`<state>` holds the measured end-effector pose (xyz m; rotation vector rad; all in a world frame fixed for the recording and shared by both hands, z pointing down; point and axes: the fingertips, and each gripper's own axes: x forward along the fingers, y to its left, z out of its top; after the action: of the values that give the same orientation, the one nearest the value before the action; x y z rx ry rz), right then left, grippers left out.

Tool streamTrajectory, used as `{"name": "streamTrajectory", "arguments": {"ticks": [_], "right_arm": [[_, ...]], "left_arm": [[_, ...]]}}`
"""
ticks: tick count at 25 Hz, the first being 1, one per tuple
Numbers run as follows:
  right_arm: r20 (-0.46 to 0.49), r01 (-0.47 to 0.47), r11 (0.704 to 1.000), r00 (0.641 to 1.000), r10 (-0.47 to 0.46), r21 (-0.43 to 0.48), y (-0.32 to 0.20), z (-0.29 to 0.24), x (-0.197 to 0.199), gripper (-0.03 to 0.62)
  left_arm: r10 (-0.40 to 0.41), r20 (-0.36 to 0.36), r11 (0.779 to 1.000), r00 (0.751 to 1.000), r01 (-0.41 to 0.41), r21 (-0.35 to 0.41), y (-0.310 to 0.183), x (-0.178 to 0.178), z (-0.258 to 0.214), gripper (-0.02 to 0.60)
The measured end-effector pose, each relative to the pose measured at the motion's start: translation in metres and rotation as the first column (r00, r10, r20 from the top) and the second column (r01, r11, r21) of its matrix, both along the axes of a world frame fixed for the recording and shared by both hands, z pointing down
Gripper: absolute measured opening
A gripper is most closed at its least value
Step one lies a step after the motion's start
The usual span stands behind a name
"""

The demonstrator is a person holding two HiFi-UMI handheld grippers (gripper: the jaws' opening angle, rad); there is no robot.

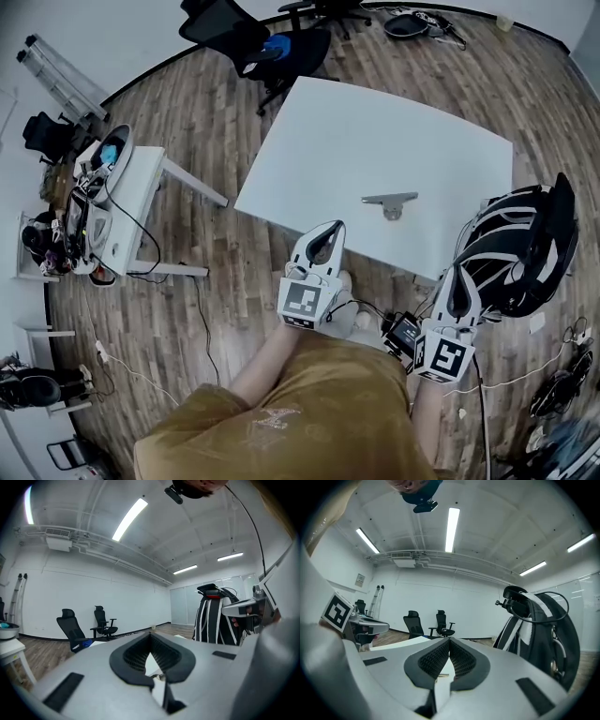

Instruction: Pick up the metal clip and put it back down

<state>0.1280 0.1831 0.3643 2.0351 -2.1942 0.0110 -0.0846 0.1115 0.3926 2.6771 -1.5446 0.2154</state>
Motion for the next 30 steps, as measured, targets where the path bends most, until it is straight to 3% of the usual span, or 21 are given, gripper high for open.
{"name": "streamTrajectory", "arguments": {"ticks": [8,15,22,27,30], "right_arm": [[0.021,-0.022,0.999,1.000,0.022,0.031,-0.039,-0.001,0.003,0.009],[0.023,-0.060,0.998,0.998,0.061,-0.004,-0.070,0.010,0.004,0.009],[0.038,-0.016,1.000,0.999,0.015,0.012,-0.093,0.009,-0.006,0.009],[0.132,0.021,1.000,0.991,-0.023,0.019,-0.103,0.007,-0.012,0.009],[0.128,0.026,1.000,0.991,-0.026,0.003,-0.108,0.010,-0.013,0.010]], "left_arm": [[0.038,0.004,0.999,0.999,-0.038,-0.001,-0.042,0.011,0.003,0.006],[0.066,-0.006,0.998,0.998,-0.066,-0.008,-0.081,0.013,0.006,0.006],[0.071,-0.022,0.997,0.997,-0.072,-0.017,-0.109,0.007,0.009,0.006],[0.079,-0.024,0.997,0.997,-0.079,-0.023,-0.120,0.006,0.014,0.006],[0.079,-0.022,0.996,0.997,-0.080,-0.030,-0.123,0.006,0.015,0.006]]}}
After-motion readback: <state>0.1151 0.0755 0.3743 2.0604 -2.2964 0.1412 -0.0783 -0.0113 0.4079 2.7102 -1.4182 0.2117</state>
